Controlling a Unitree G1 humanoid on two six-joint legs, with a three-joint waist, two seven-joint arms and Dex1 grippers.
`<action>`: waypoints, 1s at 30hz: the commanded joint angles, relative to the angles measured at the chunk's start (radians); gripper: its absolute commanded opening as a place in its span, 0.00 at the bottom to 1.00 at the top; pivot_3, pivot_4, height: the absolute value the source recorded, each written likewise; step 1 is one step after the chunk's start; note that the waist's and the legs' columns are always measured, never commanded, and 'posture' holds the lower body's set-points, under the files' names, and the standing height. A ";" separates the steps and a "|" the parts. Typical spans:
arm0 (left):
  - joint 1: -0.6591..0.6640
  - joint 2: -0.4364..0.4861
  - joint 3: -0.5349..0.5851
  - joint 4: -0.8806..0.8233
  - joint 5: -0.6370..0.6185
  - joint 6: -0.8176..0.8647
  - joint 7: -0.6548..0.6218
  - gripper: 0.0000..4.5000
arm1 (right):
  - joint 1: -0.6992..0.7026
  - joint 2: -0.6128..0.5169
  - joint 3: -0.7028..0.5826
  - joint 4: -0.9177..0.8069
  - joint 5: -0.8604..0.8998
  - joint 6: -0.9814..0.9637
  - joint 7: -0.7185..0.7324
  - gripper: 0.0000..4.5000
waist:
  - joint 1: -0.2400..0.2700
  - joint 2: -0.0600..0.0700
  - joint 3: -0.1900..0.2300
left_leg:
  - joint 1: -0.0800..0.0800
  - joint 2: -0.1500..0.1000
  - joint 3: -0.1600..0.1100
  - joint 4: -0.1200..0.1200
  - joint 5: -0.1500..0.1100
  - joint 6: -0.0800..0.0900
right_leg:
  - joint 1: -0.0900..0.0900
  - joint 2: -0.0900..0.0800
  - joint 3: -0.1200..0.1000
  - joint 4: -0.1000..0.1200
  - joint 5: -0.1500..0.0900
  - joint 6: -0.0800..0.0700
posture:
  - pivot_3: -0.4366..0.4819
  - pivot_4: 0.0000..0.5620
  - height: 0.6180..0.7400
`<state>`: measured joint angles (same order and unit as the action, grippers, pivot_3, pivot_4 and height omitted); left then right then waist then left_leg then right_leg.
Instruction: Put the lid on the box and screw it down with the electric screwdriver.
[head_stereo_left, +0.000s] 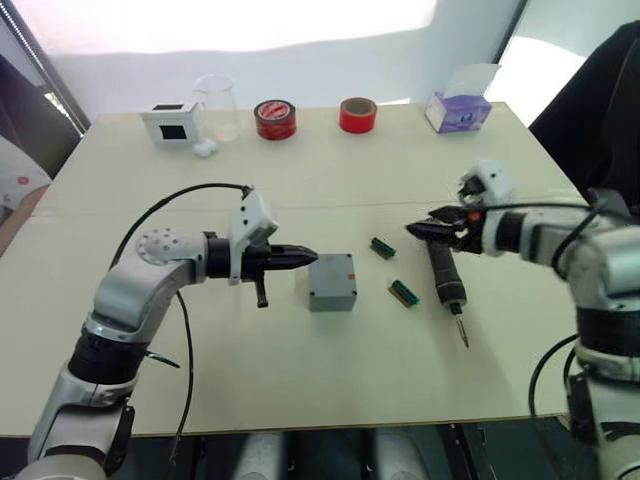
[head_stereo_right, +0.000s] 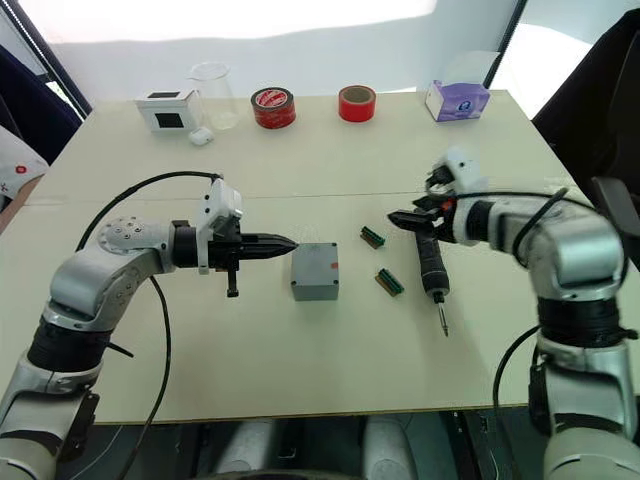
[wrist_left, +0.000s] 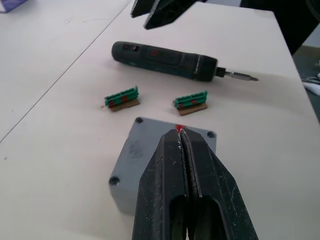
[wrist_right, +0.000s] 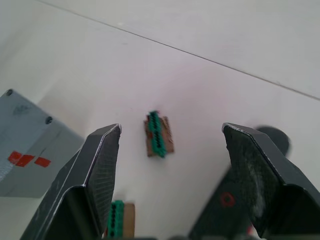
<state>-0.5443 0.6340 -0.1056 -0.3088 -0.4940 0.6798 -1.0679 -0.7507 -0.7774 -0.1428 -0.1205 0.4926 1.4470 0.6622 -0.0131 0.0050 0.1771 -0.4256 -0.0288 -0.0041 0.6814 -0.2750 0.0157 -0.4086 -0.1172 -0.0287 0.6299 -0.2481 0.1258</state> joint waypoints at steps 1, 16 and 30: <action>0.018 0.035 0.002 -0.042 -0.020 -0.023 -0.043 0.00 | -0.037 -0.059 0.032 0.008 0.007 0.147 -0.027 0.72 | 0.001 0.000 0.000 | 0.000 0.000 0.000 0.000 0.000 0.000 | 0.000 0.000 0.000 0.000 0.000 0.000 | 0.48 0.27 1.00; 0.106 0.016 0.005 -0.125 -0.029 -0.009 0.062 0.00 | -0.185 -0.282 0.485 0.288 -0.016 0.022 0.250 0.99 | 0.001 0.000 0.000 | 0.000 -0.001 0.001 0.000 -0.001 0.001 | 0.000 -0.001 0.001 -0.001 0.000 0.000 | 0.48 0.27 1.00; 0.222 0.007 0.011 -0.228 -0.071 0.048 0.180 0.00 | -0.244 -0.151 0.648 0.397 -0.056 0.125 0.221 0.99 | 0.008 0.000 0.000 | -0.001 -0.002 0.001 0.001 -0.001 0.001 | 0.000 -0.002 0.000 -0.001 0.000 0.000 | 0.48 0.27 1.00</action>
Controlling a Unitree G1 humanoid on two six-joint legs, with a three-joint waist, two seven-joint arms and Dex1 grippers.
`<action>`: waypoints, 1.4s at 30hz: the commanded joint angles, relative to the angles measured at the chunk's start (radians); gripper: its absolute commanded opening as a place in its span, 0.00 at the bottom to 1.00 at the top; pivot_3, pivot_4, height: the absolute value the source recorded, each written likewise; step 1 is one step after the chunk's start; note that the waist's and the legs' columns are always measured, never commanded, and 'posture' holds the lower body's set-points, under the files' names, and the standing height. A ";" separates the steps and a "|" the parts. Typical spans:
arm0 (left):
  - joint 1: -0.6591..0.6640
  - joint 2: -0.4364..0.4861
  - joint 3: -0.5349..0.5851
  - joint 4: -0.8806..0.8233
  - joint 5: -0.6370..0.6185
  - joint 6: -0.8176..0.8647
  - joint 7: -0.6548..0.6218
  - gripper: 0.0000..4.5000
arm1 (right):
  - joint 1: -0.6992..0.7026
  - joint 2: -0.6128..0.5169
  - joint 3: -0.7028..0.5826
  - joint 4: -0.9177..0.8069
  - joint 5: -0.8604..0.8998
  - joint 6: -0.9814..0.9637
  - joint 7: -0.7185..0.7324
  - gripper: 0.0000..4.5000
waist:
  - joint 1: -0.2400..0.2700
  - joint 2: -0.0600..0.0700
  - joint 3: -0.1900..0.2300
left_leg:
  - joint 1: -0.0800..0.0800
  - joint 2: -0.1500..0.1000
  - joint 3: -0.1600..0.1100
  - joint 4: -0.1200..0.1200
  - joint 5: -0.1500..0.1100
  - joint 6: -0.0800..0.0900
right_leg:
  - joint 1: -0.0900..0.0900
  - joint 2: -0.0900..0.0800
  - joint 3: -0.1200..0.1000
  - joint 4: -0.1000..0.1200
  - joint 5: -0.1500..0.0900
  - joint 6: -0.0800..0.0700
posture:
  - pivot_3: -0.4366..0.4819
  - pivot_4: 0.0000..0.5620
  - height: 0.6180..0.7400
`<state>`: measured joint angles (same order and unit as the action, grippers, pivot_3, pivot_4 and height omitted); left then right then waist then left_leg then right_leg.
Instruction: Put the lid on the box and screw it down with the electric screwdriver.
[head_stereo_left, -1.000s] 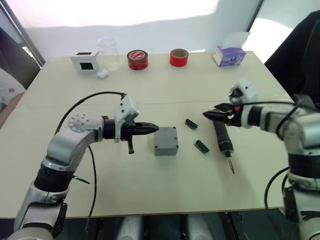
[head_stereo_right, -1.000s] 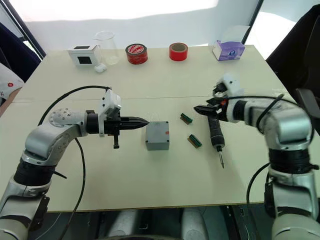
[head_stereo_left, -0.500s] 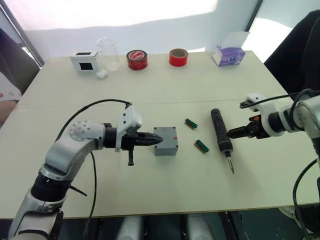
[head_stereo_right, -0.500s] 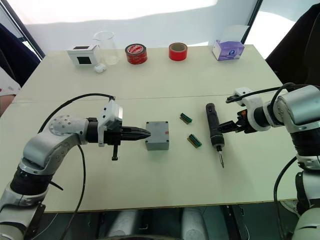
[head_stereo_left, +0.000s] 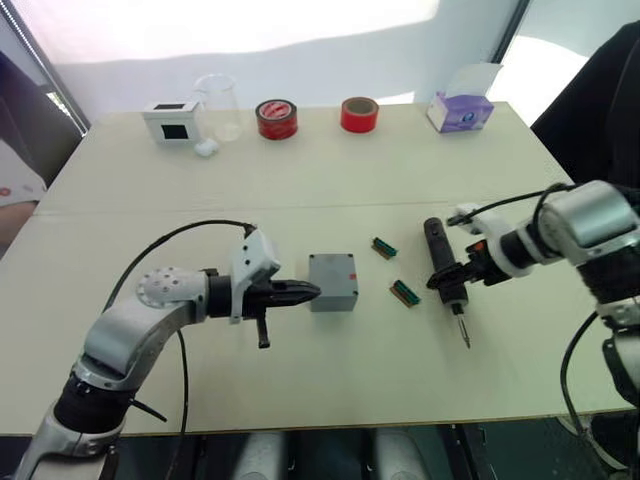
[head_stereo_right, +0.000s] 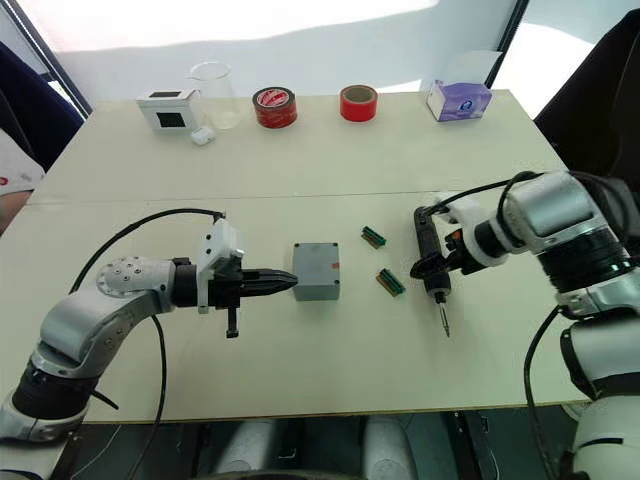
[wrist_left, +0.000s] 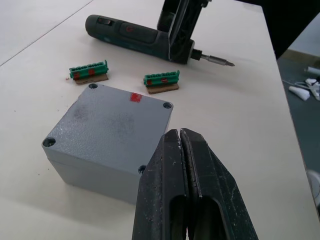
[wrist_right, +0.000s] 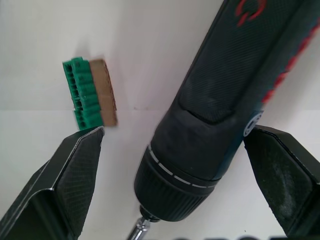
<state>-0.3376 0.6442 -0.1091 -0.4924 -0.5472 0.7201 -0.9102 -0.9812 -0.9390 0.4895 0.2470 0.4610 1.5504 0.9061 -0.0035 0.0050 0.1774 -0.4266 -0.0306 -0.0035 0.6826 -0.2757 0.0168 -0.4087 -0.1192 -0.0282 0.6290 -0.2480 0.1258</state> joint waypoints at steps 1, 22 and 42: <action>0.017 -0.005 0.014 -0.048 -0.020 0.010 0.030 0.00 | -0.014 0.015 0.017 0.036 -0.027 0.021 -0.025 0.99 | -0.003 0.000 0.000 | 0.000 0.000 0.000 0.000 0.000 0.000 | 0.000 0.000 0.000 0.000 0.000 0.000 | 0.48 0.27 1.00; 0.054 0.055 0.068 -0.014 -0.016 -0.026 0.069 0.00 | -0.041 0.076 -0.202 0.215 -0.125 -0.077 -0.159 0.39 | -0.003 -0.008 -0.005 | 0.003 0.000 -0.001 0.000 0.000 0.000 | 0.004 0.001 -0.001 0.000 0.000 0.000 | 0.48 0.27 1.00; -0.300 -0.016 -0.101 0.403 0.113 -0.179 -0.166 0.00 | 0.314 0.645 -0.797 -0.667 0.226 -0.612 -0.383 0.39 | 0.008 -0.001 0.000 | 0.000 -0.006 -0.002 0.000 0.001 -0.001 | 0.001 0.001 0.000 0.002 0.000 0.000 | 0.48 0.27 1.00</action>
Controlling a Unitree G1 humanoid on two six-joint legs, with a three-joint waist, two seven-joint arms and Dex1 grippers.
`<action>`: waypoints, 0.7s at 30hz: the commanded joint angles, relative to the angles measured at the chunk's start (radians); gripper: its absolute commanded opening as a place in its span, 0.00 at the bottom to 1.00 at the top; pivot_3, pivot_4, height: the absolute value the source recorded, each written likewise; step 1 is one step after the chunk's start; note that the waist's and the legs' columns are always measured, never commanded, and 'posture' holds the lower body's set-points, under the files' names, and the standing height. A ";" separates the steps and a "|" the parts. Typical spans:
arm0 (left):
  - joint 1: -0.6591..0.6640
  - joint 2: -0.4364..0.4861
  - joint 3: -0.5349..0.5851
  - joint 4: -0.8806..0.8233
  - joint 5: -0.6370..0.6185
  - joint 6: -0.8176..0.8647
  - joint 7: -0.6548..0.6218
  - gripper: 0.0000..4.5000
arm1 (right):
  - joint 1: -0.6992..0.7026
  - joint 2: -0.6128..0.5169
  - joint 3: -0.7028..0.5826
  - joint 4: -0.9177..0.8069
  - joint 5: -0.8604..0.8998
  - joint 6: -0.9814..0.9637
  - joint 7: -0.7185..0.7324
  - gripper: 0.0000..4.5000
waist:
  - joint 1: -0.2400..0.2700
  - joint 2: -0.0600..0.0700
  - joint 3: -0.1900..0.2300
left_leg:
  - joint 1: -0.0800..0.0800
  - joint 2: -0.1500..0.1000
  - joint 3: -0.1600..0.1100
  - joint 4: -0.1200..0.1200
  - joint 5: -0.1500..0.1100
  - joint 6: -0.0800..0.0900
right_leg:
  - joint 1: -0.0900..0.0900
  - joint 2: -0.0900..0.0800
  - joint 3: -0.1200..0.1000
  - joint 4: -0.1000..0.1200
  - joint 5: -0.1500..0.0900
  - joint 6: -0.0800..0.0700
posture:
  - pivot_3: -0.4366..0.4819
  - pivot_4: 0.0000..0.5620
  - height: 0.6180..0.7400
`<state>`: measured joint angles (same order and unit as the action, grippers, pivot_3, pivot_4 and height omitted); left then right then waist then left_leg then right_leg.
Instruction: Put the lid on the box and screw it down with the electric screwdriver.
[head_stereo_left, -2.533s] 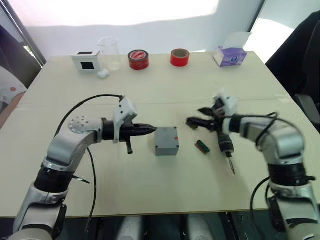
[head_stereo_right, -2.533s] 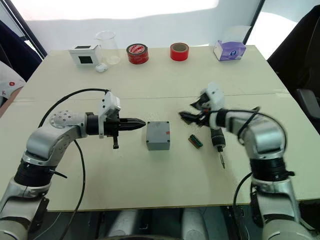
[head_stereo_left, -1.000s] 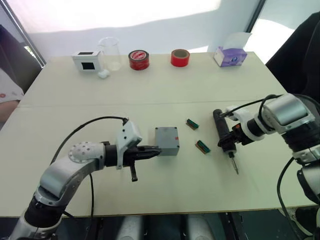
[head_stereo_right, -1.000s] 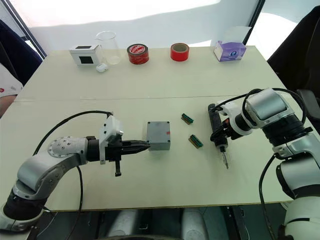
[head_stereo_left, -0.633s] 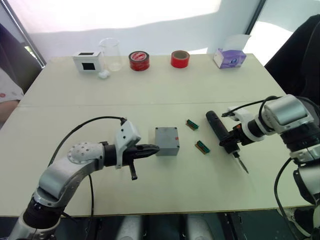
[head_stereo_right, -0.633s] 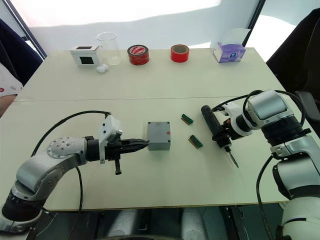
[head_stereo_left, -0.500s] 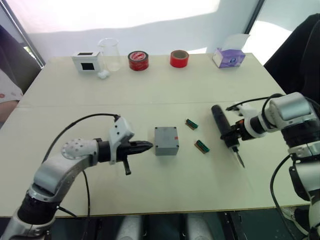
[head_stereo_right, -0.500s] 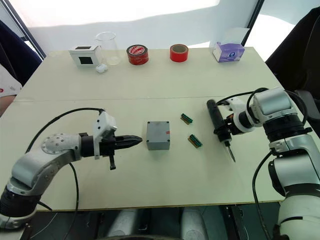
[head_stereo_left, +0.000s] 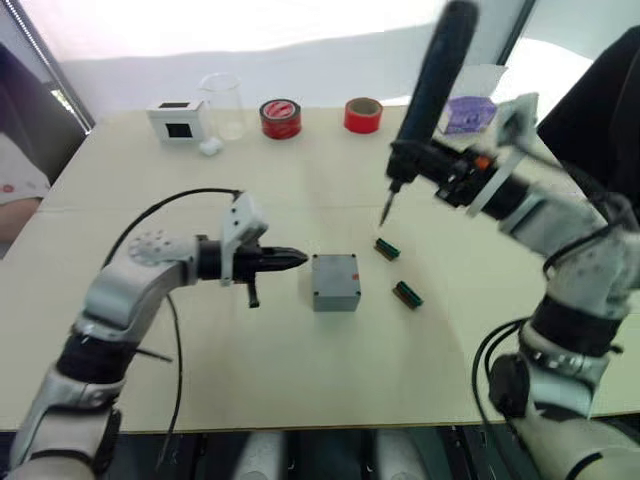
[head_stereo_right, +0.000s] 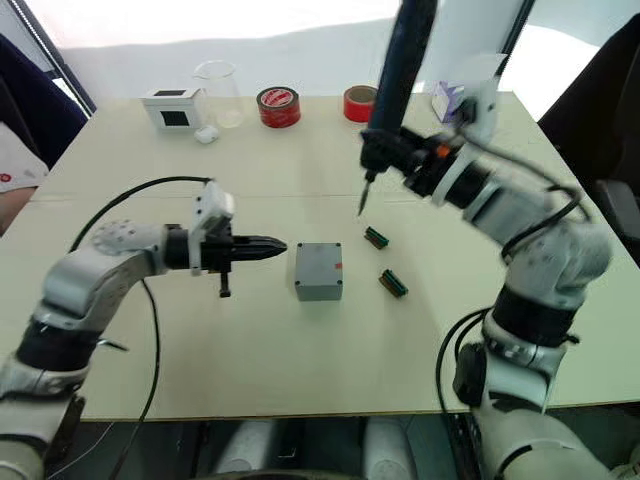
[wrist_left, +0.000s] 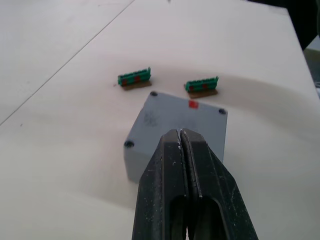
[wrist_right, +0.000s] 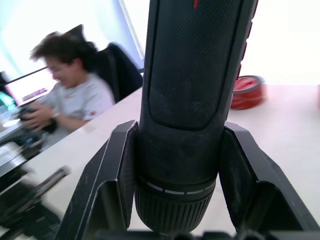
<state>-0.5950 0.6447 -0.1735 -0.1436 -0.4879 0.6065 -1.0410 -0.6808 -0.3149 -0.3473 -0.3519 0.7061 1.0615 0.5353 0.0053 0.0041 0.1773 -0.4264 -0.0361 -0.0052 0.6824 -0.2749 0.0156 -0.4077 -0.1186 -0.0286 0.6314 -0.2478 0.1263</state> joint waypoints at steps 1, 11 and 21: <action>-0.056 -0.026 -0.048 0.078 0.068 -0.082 -0.046 0.00 | 0.028 0.026 0.061 -0.068 -0.033 -0.154 -0.013 0.39 | 0.000 0.000 0.000 | 0.000 0.000 0.000 0.000 0.000 0.000 | -0.001 0.000 0.001 0.000 0.000 0.000 | 0.48 0.27 1.00; -0.115 -0.120 -0.099 0.265 0.192 -0.203 -0.056 0.00 | 0.148 0.024 0.202 -0.041 -0.135 -0.364 -0.019 0.39 | -0.012 0.000 0.000 | 0.000 0.000 0.000 -0.001 0.000 0.000 | -0.002 0.000 0.001 0.001 0.000 0.000 | 0.48 0.27 1.00; -0.100 -0.126 -0.141 0.278 0.267 -0.227 -0.104 0.00 | 0.209 0.062 0.251 -0.021 -0.193 -0.469 -0.072 0.39 | -0.018 0.000 0.000 | 0.000 0.000 0.000 -0.001 0.000 0.000 | -0.002 0.001 0.001 0.001 0.000 0.000 | 0.48 0.27 1.00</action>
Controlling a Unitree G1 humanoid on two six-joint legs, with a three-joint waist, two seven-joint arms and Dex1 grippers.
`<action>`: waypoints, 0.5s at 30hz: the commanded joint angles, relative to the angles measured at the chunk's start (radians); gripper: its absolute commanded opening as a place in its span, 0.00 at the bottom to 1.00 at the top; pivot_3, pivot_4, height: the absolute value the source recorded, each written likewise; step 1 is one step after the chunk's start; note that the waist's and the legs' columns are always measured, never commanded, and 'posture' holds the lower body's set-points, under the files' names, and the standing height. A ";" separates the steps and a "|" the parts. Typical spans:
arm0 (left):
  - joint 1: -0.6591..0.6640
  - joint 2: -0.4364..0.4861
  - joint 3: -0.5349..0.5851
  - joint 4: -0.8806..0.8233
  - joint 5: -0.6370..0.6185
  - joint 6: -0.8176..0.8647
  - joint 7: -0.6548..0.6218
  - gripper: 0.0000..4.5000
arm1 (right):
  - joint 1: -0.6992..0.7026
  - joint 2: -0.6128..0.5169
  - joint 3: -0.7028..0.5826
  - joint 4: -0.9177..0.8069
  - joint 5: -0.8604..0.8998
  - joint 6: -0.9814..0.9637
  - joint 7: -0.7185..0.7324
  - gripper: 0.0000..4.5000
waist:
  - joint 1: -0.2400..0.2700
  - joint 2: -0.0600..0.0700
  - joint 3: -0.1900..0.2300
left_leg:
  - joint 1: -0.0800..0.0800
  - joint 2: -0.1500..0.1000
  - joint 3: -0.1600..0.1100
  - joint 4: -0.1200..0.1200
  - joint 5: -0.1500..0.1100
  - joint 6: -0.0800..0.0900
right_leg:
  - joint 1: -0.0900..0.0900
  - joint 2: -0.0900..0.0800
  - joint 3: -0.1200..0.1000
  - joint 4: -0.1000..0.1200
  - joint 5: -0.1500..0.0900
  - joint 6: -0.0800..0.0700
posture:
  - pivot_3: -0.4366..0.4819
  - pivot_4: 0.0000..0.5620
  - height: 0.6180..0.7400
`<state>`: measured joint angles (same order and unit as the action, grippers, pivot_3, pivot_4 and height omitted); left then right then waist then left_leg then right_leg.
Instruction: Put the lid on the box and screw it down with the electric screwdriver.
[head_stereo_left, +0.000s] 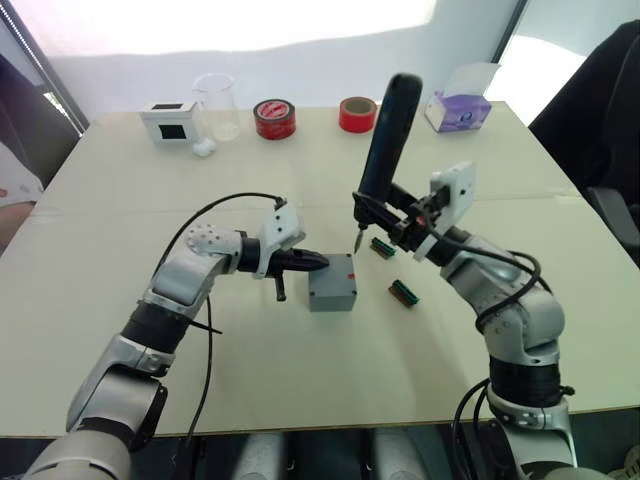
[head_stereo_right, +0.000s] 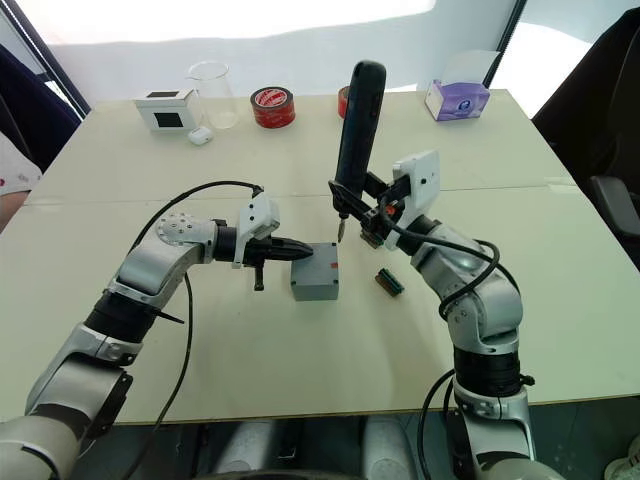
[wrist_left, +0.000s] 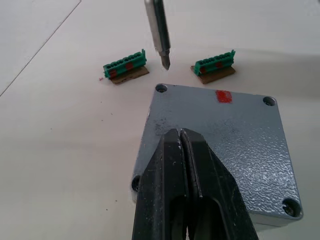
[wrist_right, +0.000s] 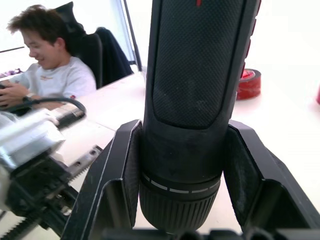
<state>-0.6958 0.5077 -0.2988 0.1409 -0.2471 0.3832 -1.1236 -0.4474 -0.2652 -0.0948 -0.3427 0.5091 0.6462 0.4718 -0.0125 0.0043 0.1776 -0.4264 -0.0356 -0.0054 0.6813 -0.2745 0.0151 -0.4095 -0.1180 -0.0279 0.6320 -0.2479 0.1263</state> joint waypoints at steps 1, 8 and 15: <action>0.000 0.010 -0.013 -0.004 0.028 -0.005 -0.023 0.00 | -0.025 0.015 -0.001 -0.029 0.008 -0.053 -0.011 0.39 | 0.001 0.000 0.000 | 0.000 0.000 0.000 0.000 0.000 0.000 | 0.000 0.000 0.000 0.000 0.000 0.000 | 0.48 0.27 1.00; 0.004 0.007 -0.007 -0.017 0.035 0.005 -0.030 0.00 | -0.018 0.023 0.006 -0.025 0.010 -0.073 -0.019 0.39 | 0.001 0.000 0.000 | 0.000 0.000 0.000 0.000 0.000 0.000 | 0.000 0.000 0.000 0.000 0.000 0.000 | 0.48 0.27 1.00; 0.013 0.006 -0.008 -0.034 0.035 0.018 -0.027 0.00 | -0.031 0.026 0.000 -0.038 0.029 -0.082 -0.020 0.39 | 0.001 0.000 0.000 | 0.000 0.000 0.000 0.000 0.000 0.000 | 0.000 0.000 0.000 0.000 0.000 0.000 | 0.48 0.27 1.00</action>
<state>-0.6951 0.5076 -0.2995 0.1233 -0.2269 0.3883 -1.1494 -0.4467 -0.2440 -0.0828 -0.3280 0.5143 0.6034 0.4462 -0.0116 0.0043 0.1776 -0.4262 -0.0355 -0.0056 0.6815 -0.2746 0.0152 -0.4093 -0.1180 -0.0280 0.6320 -0.2479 0.1263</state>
